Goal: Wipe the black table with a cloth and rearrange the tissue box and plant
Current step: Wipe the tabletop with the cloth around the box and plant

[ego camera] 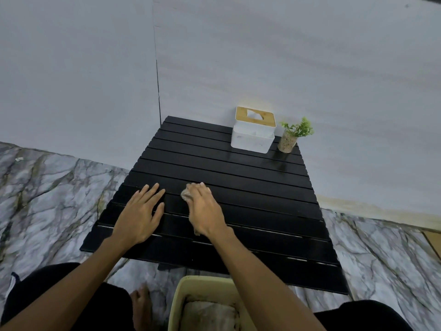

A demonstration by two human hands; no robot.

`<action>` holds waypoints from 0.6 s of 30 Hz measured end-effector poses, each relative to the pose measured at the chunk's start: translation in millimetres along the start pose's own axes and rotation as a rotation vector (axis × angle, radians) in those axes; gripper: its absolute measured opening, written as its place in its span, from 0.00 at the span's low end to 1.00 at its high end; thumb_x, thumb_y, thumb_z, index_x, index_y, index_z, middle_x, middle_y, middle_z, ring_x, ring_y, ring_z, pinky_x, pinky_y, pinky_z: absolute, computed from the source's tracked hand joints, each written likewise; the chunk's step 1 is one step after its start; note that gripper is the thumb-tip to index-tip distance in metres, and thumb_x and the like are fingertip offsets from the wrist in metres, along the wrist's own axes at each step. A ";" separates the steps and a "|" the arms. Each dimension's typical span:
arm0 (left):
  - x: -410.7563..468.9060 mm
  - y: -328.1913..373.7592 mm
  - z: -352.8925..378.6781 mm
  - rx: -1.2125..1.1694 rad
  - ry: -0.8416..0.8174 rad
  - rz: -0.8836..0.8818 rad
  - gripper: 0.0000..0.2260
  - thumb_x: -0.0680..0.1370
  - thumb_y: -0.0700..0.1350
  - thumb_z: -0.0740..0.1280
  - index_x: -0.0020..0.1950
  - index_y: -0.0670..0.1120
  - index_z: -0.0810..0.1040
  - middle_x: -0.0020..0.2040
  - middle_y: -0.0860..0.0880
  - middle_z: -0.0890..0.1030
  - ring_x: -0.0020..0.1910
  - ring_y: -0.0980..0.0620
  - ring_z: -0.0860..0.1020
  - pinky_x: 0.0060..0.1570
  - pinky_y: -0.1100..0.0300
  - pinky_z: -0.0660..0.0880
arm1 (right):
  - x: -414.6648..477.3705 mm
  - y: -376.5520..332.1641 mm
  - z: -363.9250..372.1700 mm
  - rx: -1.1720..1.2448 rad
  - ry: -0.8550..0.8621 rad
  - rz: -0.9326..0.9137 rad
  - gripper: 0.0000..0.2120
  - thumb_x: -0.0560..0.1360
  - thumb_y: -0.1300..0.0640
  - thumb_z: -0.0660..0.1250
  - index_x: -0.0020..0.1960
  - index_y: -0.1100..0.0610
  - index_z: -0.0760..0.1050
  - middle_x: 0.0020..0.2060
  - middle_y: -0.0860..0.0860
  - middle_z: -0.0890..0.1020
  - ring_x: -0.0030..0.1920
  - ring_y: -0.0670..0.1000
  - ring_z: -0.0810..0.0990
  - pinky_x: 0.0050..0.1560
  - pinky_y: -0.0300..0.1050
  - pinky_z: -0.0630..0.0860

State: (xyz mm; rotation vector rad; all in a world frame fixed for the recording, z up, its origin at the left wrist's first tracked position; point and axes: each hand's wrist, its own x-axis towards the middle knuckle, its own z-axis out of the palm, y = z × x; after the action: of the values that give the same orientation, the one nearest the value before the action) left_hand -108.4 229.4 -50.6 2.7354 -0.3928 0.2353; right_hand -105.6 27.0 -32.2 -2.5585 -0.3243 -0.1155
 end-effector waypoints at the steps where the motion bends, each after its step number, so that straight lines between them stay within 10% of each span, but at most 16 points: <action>1: 0.1 0.3 0.6 -0.001 0.001 0.003 0.30 0.79 0.60 0.45 0.75 0.46 0.67 0.76 0.47 0.64 0.77 0.46 0.58 0.76 0.49 0.55 | 0.5 7.6 -3.8 -0.008 -0.002 0.000 0.24 0.80 0.62 0.63 0.76 0.60 0.65 0.75 0.57 0.68 0.79 0.57 0.58 0.78 0.53 0.57; 7: 2.1 1.6 -0.7 -0.011 0.017 0.012 0.29 0.80 0.59 0.46 0.74 0.46 0.68 0.76 0.47 0.65 0.77 0.46 0.59 0.75 0.49 0.56 | -14.8 108.6 -64.2 -0.015 0.244 0.448 0.30 0.68 0.69 0.70 0.67 0.51 0.71 0.65 0.55 0.73 0.61 0.57 0.75 0.57 0.59 0.80; 13: 7.2 1.4 -2.0 -0.041 0.009 -0.006 0.30 0.79 0.60 0.47 0.75 0.47 0.66 0.77 0.48 0.64 0.77 0.48 0.57 0.76 0.53 0.52 | -49.2 212.1 -120.1 -0.215 0.450 0.825 0.24 0.72 0.64 0.65 0.67 0.66 0.69 0.64 0.66 0.74 0.66 0.69 0.68 0.69 0.67 0.66; 18: 6.5 -6.8 -6.9 -0.055 0.017 -0.057 0.30 0.79 0.61 0.46 0.76 0.47 0.65 0.77 0.48 0.64 0.77 0.48 0.57 0.76 0.54 0.51 | 15.9 194.8 -93.5 -0.173 0.390 0.686 0.21 0.79 0.56 0.52 0.65 0.67 0.69 0.65 0.66 0.73 0.67 0.69 0.67 0.68 0.66 0.65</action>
State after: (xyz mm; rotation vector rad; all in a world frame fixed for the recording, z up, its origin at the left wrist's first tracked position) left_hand -101.0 236.5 -45.2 2.6847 -0.3119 0.2289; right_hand -42.2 -179.2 -51.5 -2.5875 0.7300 -0.3836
